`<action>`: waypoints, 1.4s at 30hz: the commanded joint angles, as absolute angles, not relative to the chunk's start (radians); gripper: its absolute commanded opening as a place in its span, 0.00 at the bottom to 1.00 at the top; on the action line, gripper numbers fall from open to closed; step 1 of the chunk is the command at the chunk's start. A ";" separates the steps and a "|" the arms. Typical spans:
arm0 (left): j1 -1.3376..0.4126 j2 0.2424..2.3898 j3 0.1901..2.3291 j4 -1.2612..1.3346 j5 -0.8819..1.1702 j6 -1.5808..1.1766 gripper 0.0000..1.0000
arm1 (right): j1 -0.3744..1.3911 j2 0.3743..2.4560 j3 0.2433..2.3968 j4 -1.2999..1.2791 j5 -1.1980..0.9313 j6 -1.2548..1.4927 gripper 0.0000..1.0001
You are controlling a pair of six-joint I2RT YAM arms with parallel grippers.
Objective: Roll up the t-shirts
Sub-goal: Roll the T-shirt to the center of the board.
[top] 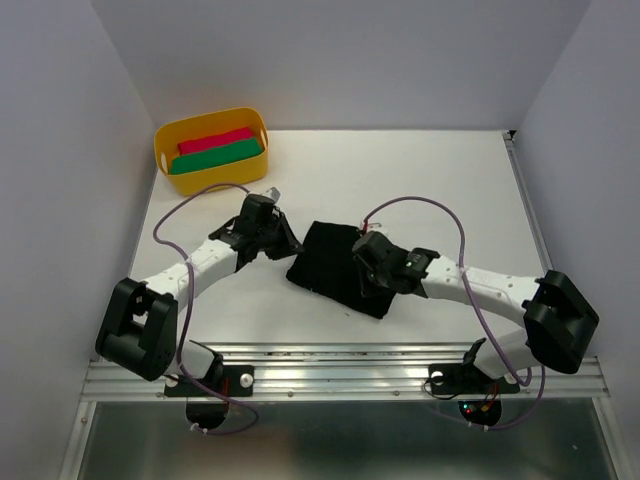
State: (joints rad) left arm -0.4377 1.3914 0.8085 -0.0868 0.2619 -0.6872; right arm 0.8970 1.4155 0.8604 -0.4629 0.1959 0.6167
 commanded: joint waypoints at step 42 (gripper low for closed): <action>-0.540 1.546 0.887 -0.071 0.034 -0.635 0.00 | 0.884 1.417 0.776 -0.485 0.304 0.710 0.18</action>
